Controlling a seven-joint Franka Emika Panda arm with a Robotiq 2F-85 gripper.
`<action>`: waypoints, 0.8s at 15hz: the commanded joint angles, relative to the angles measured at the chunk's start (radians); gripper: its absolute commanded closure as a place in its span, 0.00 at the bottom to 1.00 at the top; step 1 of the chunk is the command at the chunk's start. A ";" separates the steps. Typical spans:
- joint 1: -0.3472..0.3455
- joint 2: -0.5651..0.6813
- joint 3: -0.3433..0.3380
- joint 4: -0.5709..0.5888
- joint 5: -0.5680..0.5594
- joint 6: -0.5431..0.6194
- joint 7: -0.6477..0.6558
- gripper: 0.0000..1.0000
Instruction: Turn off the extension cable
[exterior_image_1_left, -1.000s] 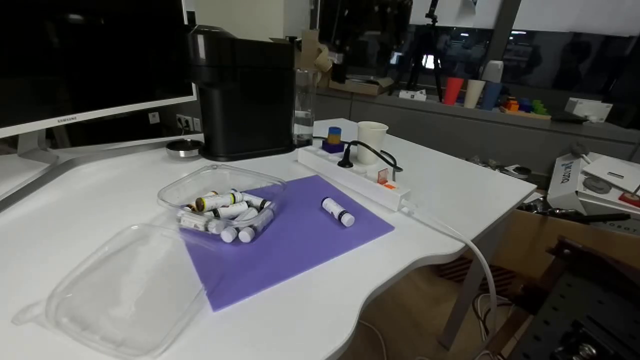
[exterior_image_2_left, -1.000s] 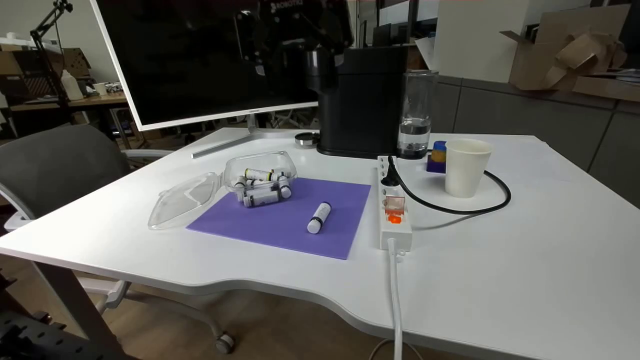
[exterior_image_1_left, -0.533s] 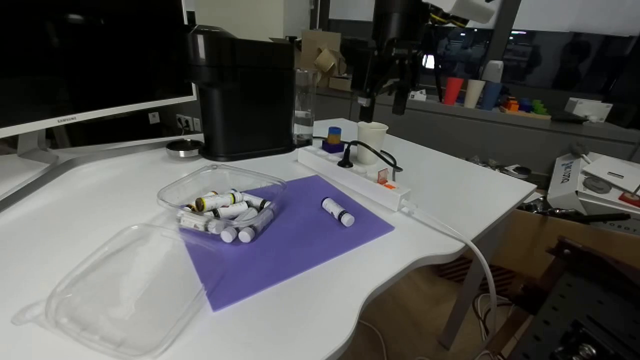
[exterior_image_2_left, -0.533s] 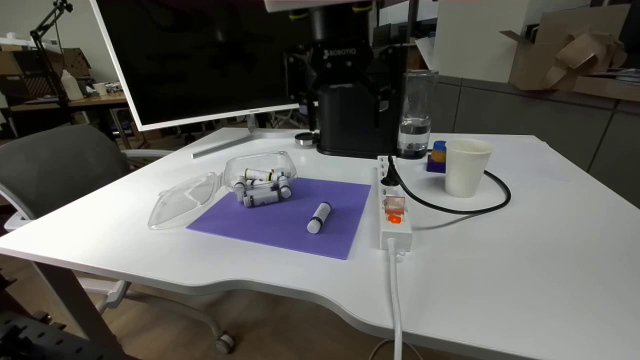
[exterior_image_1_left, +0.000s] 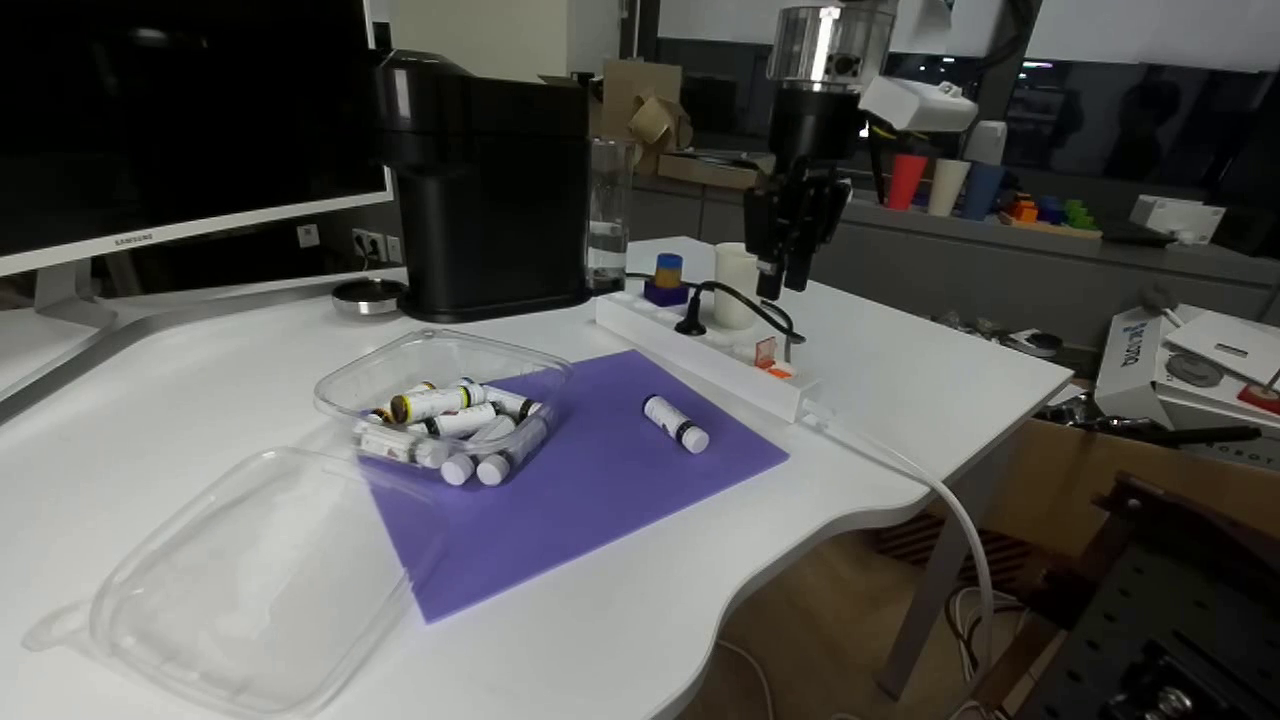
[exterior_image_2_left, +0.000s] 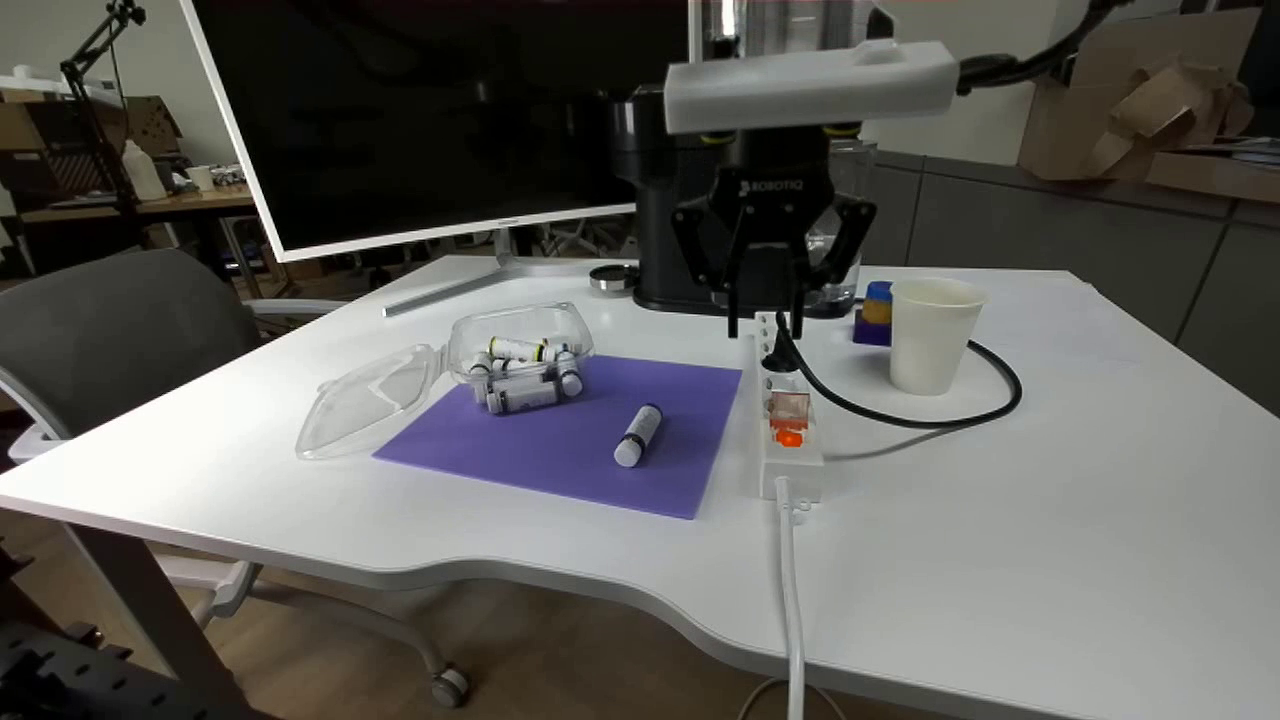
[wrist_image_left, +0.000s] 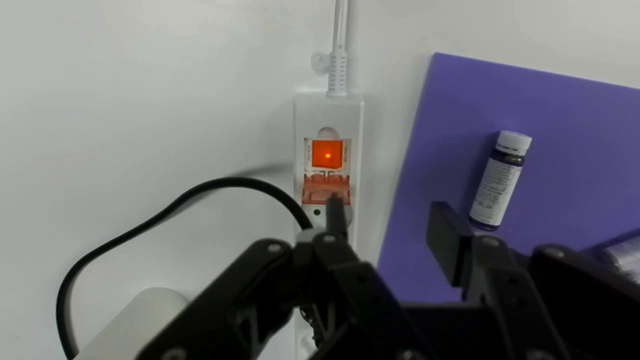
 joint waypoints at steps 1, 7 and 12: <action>-0.055 0.096 0.030 0.065 0.011 0.027 -0.017 0.84; -0.088 0.136 0.050 0.060 -0.022 0.049 0.013 0.98; -0.078 0.138 0.058 0.038 -0.047 0.092 0.010 1.00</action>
